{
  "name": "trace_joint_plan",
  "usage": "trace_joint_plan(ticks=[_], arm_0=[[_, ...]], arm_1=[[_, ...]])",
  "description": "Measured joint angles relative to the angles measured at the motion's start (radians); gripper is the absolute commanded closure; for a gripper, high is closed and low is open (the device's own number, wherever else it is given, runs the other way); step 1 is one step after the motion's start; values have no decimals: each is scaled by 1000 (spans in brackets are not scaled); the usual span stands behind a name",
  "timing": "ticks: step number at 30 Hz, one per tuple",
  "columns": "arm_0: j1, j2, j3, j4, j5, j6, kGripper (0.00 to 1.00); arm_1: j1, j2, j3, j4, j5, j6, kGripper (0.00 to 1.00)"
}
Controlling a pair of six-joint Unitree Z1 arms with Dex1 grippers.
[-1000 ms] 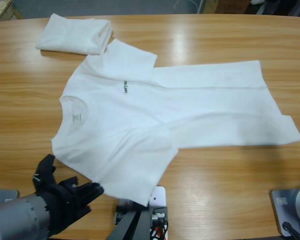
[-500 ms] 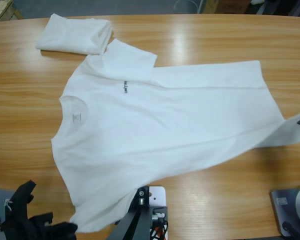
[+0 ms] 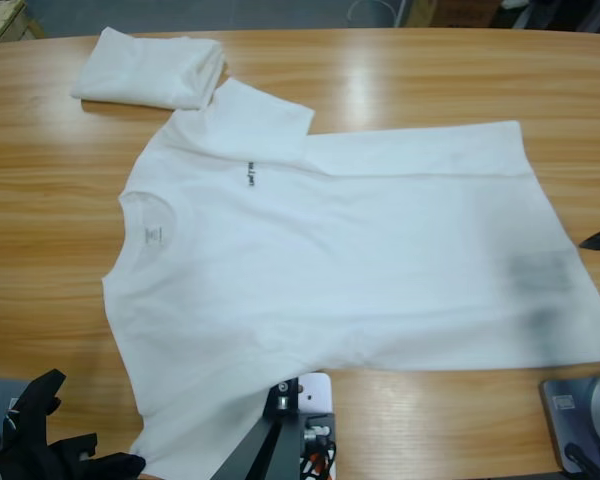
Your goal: Fold clothes
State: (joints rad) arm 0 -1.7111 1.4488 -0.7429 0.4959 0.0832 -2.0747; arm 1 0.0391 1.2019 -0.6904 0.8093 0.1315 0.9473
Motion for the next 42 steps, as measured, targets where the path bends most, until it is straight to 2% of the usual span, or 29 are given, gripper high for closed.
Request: trace_joint_plan(ticks=[1, 6, 12, 16, 19, 23, 26, 30, 35, 42], arm_0=[[0, -4, 3, 0, 0, 0, 1000], [0, -39, 15, 0, 0, 0, 1000], [64, -43, 25, 0, 0, 11, 1000], [144, -43, 25, 0, 0, 103, 1000], [176, -43, 25, -2, 0, 155, 1000], [190, -43, 26, -2, -3, 168, 1000], [193, -43, 26, -2, -12, 176, 1000], [194, -43, 26, -2, -17, 186, 1000], [194, -43, 28, -2, -17, 192, 1000], [194, -43, 30, -2, -27, 204, 1000]], arm_1=[[0, 0, 0, 12, 0, -4, 36], [4, -73, 0, 95, -10, 38, 0], [31, 54, 0, 25, -19, 168, 0], [78, 127, 3, -23, -32, 279, 11], [205, 137, 3, -27, -31, 434, 13], [471, 137, 17, -17, -27, 795, 8], [600, 127, 36, -18, -45, 949, 11], [700, 50, 102, -113, -140, 1017, 18], [749, 31, 153, -157, -156, 1062, 87], [933, 31, 187, -189, -180, 1249, 169]])
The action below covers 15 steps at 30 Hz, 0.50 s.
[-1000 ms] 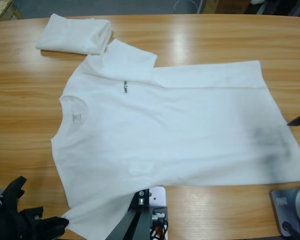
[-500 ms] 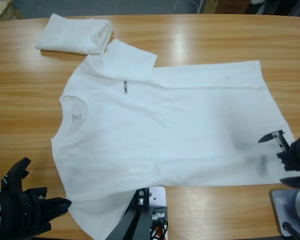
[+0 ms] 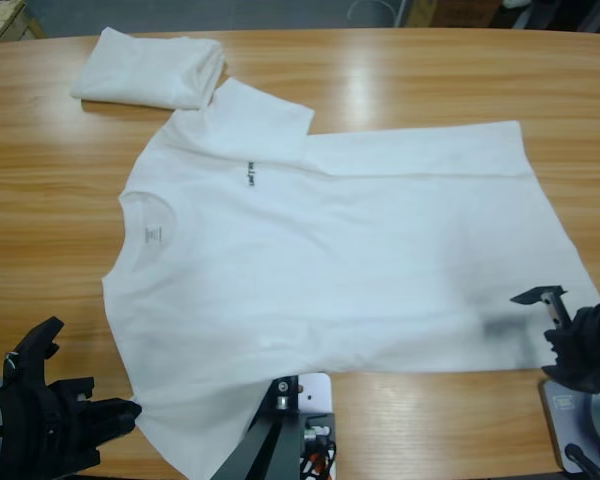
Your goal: Fold clothes
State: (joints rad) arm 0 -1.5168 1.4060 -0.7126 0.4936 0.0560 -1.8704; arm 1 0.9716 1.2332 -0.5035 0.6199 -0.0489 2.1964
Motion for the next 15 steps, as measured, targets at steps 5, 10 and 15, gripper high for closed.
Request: trace_joint_plan(ticks=[5, 10, 15], arm_0=[[0, 0, 0, 0, -3, 2, 1000], [0, 0, 1, 0, -6, 2, 1000], [0, 0, 1, 0, -13, 2, 1000]], arm_1=[[63, 5, 58, -89, -1, 64, 211], [84, 18, 90, -144, -1, 80, 211], [102, 36, 103, -157, -1, 86, 382]])
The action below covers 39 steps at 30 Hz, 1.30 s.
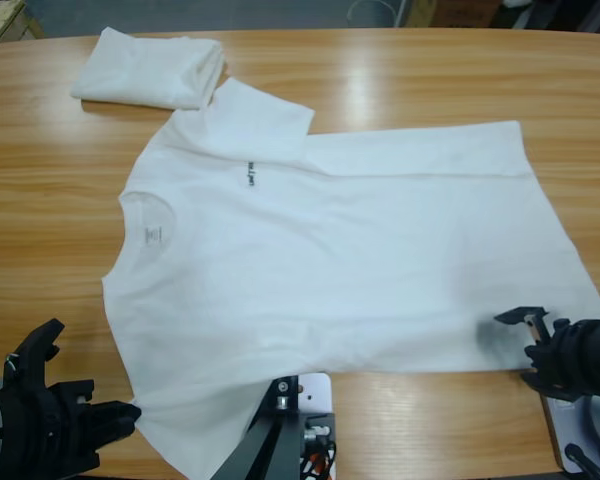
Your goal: Fold clothes
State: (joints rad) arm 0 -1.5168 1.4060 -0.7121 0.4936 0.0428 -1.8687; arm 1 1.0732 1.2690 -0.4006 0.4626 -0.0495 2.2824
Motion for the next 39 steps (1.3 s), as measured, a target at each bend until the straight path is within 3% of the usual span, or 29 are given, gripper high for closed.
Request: trace_joint_plan(ticks=[4, 7, 8, 9, 11, 17, 30, 34, 39], arm_0=[[0, 0, 0, 0, -4, 0, 1000], [0, 0, 0, 0, -4, 0, 1000], [0, 0, 0, 0, -5, 0, 1000], [0, 0, 0, 0, -5, 0, 1000], [0, 0, 0, 0, -5, 0, 1000], [0, 0, 0, 0, -5, 0, 1000], [0, 0, 0, 0, -5, 0, 1000], [0, 0, -7, 3, -5, 0, 1000], [0, -1, -95, 94, -5, 0, 1000]], arm_1=[[30, 38, 11, -39, 0, 4, 438], [42, 46, 13, -59, -3, 10, 552], [43, 46, 13, -60, -7, 10, 658], [44, 46, 14, -60, -12, 10, 689], [45, 45, 15, -59, -36, 5, 990], [45, 30, 31, -50, -98, -35, 1000], [45, 21, 44, -44, -94, -92, 1000], [45, -20, 26, 47, -80, -99, 1000], [45, -70, -157, 249, -74, -151, 1000]])
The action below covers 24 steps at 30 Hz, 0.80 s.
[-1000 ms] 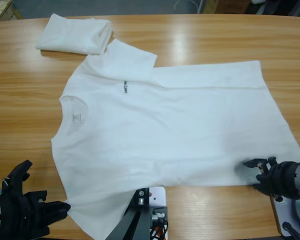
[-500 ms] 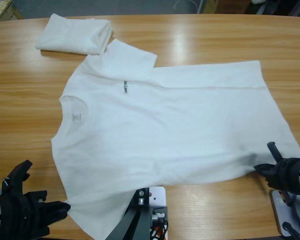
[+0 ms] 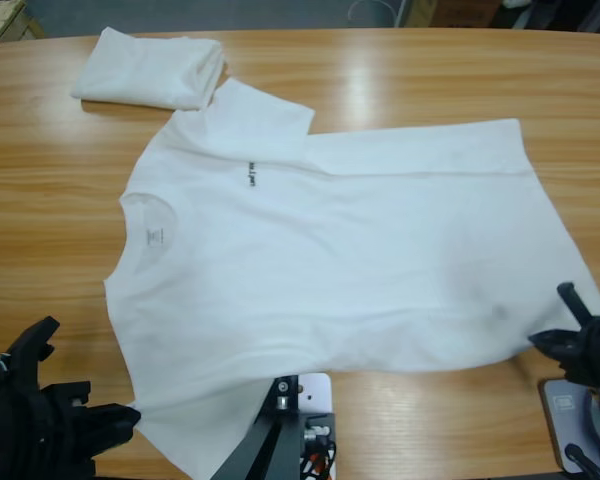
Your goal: Fold clothes
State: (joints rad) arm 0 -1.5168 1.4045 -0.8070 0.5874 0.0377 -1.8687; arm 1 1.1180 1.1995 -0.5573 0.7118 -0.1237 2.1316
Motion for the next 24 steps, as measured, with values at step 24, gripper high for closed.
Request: trace_joint_plan(ticks=[24], arm_0=[[446, 8, -147, 81, 104, 456, 1000]], arm_1=[[-232, 66, -81, -213, -131, -486, 1000]])
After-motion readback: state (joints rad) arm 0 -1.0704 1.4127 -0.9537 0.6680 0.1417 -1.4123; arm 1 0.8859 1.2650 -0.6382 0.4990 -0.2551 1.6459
